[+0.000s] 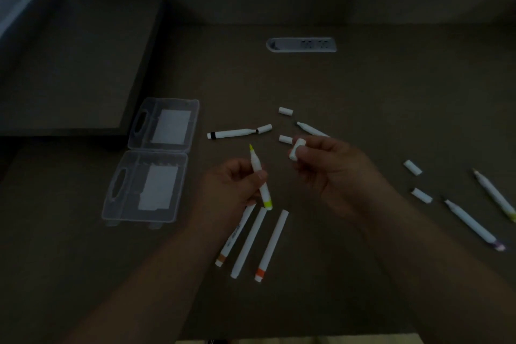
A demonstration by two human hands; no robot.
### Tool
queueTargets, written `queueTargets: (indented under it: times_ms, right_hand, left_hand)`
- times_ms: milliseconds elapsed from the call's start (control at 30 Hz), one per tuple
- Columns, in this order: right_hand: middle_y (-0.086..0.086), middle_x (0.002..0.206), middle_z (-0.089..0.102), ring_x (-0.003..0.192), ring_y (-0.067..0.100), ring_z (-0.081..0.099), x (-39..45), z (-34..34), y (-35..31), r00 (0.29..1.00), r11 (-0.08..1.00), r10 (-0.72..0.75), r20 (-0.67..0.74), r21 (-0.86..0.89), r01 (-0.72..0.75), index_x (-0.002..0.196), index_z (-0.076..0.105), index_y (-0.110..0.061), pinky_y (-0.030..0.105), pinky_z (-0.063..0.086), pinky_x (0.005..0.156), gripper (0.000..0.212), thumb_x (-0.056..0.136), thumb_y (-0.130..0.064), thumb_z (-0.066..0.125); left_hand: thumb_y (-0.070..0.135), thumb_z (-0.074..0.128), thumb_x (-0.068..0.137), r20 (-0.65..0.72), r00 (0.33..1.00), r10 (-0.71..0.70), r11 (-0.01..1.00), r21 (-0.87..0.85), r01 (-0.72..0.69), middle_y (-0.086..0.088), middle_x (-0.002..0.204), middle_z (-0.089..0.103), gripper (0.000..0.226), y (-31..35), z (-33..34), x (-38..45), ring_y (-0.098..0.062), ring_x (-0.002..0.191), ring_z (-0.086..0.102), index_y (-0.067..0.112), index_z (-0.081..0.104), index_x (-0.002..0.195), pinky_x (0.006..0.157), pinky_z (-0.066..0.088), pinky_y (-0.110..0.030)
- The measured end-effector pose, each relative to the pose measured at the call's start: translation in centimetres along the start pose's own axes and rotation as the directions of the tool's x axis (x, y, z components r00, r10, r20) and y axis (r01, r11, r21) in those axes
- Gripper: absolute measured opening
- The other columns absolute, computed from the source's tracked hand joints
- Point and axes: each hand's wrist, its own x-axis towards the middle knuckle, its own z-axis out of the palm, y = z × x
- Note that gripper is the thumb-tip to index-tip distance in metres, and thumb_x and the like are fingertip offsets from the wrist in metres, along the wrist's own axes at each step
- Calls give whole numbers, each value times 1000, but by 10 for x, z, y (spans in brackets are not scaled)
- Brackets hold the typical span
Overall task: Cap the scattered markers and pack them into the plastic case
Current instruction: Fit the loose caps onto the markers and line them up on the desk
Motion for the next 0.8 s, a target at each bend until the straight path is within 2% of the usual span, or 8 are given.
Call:
queueTargets:
  times_ms: [67,133,233,367,467,633,700,800]
  right_hand:
    - [-2,90,75,75,4,67,-2,1,0,984,922,-163,-75,-367,125,93,71,-24,21,52,70,19,84,-8,72]
    - [-8,88,73,78,-2,67,-4,1,1,952,805,-296,-81,-558,203,91,70,-30,14,50,66,20,82,-13,76]
    - [-10,85,68,79,-1,64,-8,3,4,901,684,-433,-25,-660,311,88,69,-32,12,50,66,21,82,-13,76]
    - [-12,82,65,70,-6,56,-7,3,4,851,558,-522,47,-736,383,85,69,-32,8,45,62,24,80,-11,77]
    - [-10,79,67,66,-2,57,-6,0,1,844,590,-535,32,-701,401,82,71,-30,11,44,61,22,79,-10,78]
    - [-3,86,75,79,6,69,-3,-3,-5,905,806,-422,-51,-479,348,86,73,-26,21,52,69,20,78,-9,80]
    - [-1,86,75,76,6,68,0,-4,-5,914,841,-400,-61,-422,340,87,74,-25,21,48,66,19,77,-9,80]
    - [1,89,76,79,8,69,0,-6,-5,922,853,-382,-56,-406,328,89,75,-24,21,47,66,19,77,-10,80]
  left_hand:
    - [16,64,93,16,999,36,999,39,-37,3,90,73,10,0,2,-2,-3,77,71,24,68,97,59,52,-13]
    - [17,64,93,28,996,87,990,105,-89,4,94,72,12,-1,5,-4,-3,82,70,28,67,97,65,54,-18]
    - [18,64,93,35,990,136,973,185,-141,10,93,69,19,-3,11,-4,4,85,66,37,64,91,75,51,-20]
    - [19,62,95,55,985,164,955,241,-172,13,95,68,19,-3,17,0,7,86,63,37,63,93,75,48,-16]
    - [21,61,96,62,983,173,937,296,-183,11,98,66,15,-2,20,0,1,89,63,35,63,98,72,46,-14]
    - [22,63,95,96,975,199,891,397,-221,9,102,66,19,-2,26,-1,-5,97,62,40,60,92,90,53,-30]
    - [22,64,94,99,964,245,879,398,-264,8,100,66,16,-3,27,-2,-6,96,63,38,64,93,89,54,-35]
    - [21,63,94,106,959,262,853,440,-282,9,102,64,13,-4,29,-1,-6,97,61,34,65,98,89,52,-30]
